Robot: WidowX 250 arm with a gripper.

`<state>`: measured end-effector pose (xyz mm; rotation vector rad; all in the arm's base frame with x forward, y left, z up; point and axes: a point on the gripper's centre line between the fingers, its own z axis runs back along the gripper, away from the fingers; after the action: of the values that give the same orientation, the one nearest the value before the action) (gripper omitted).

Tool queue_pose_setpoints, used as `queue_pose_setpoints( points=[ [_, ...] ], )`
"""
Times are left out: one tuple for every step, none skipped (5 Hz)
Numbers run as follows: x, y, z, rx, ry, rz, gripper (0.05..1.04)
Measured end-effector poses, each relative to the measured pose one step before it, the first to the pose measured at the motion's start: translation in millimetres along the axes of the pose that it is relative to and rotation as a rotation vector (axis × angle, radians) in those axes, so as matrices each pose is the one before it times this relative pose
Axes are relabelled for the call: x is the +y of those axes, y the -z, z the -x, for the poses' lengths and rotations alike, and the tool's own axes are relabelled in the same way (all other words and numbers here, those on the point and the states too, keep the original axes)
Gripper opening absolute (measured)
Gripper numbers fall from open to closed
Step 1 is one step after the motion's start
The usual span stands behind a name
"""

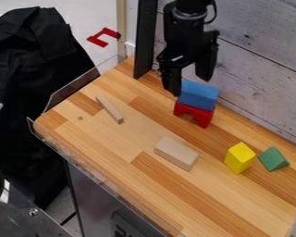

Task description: Remove the blue rectangle from the red arch and put it on the top of other rectangle.

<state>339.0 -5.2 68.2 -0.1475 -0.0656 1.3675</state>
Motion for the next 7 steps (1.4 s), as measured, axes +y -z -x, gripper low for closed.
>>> queue_pose_setpoints(
  points=[
    [-5.91,-0.38,-2.25,-0.0079,-0.0761,0.0092,0.999],
    [-1.79,2.05,-0.69,-0.0029,-0.0624,0.0089,0.999],
    [-5.72,-0.1,0.64,0.0053,-0.0711,0.0359,0.999],
    [-1.11,2.13,0.31,-0.0059,-0.0679,0.018,0.999],
    [1.38,8.77,3.84,-0.0016,-0.0381,-0.0146,0.999],
    [-2.19,7.67,1.85,-0.0048,-0.0183,-0.0108,0.999],
    [-3.16,8.94,-0.21,-0.0033,-0.0289,-0.0119,0.999]
  ],
)
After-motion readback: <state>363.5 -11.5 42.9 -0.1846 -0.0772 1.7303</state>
